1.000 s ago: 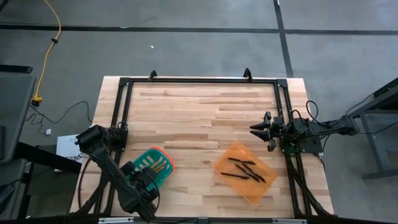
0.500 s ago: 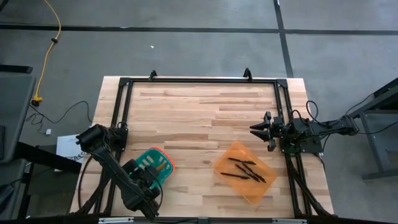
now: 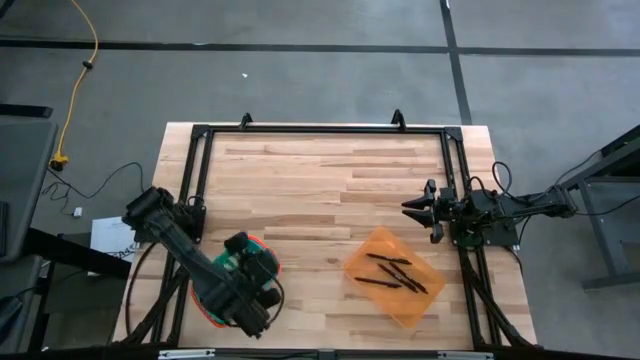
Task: Sort pens & pencils
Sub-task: Return to Home Position
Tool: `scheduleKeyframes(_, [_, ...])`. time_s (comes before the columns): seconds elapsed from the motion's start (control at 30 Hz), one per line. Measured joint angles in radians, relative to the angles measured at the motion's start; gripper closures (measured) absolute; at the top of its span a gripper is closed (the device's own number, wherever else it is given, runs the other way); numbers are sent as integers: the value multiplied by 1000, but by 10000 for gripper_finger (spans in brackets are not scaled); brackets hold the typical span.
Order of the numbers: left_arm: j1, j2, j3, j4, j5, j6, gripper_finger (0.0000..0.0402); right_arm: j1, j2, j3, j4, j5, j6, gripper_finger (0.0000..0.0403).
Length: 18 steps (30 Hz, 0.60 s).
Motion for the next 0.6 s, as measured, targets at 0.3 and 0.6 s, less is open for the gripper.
scheduleKeyframes(0.3, [126, -162, 2, -3, -243, 124, 394, 0, 0, 0, 0, 0, 0, 306])
scheduleKeyframes(0.6, [193, -182, -1, 21, -307, 296, 399, 0, 0, 0, 0, 0, 0, 306])
